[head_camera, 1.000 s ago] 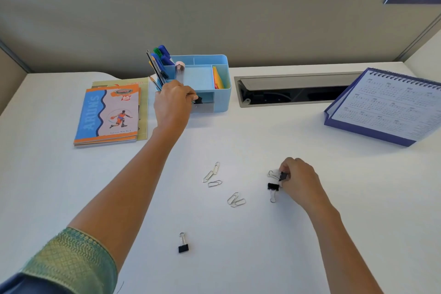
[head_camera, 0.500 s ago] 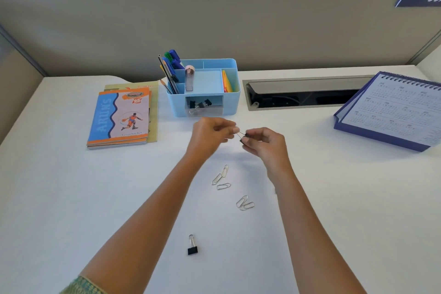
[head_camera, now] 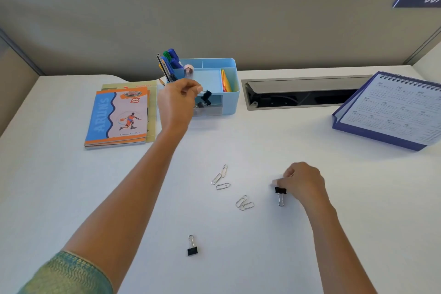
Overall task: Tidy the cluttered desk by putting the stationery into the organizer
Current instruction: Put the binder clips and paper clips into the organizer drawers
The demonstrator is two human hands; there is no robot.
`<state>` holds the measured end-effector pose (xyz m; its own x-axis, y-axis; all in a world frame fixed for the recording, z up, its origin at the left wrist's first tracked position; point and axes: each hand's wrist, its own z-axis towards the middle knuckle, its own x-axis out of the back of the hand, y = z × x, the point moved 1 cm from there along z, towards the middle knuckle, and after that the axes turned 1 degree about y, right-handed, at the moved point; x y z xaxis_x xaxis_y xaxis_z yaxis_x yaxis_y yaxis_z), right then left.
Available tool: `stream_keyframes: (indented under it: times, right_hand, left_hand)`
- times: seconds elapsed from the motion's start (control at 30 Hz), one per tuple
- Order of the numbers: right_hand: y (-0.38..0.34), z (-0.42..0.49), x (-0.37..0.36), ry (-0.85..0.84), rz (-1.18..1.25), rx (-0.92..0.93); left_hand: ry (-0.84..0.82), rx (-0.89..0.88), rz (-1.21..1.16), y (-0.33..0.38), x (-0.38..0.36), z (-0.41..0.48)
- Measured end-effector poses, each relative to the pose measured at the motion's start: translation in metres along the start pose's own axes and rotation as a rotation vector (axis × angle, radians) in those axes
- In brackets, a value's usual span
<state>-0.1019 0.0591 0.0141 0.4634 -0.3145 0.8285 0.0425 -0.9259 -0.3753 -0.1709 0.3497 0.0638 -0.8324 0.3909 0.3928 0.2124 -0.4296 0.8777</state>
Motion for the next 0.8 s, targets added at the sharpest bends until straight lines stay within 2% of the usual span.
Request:
stream_keyframes:
  times: [0.07, 0.23, 0.43, 0.57, 0.67, 0.8]
  right_hand:
    - [0.003, -0.006, -0.003, -0.051, -0.065, -0.013]
    - [-0.009, -0.008, -0.016, -0.036, -0.103, 0.036]
    - [-0.046, 0.007, -0.019, -0.001, 0.069, 0.126]
    - [-0.063, 0.018, -0.022, -0.039, 0.295, 0.135]
    - [-0.065, 0.023, -0.028, -0.050, 0.480, 0.104]
    - [-0.068, 0.024, -0.034, -0.169, 0.968, 0.013]
  left_hand:
    - [0.012, -0.009, 0.066, -0.004, 0.000, 0.007]
    - [-0.013, 0.055, 0.206, -0.017, -0.006, 0.010]
    - [-0.066, 0.075, 0.354, -0.026, -0.013, 0.006]
    - [-0.072, -0.049, 0.587, -0.025, -0.016, 0.004]
    - [-0.068, -0.115, 0.669, -0.023, -0.015, 0.003]
    - [-0.053, -0.141, 0.493, -0.022, -0.007, -0.004]
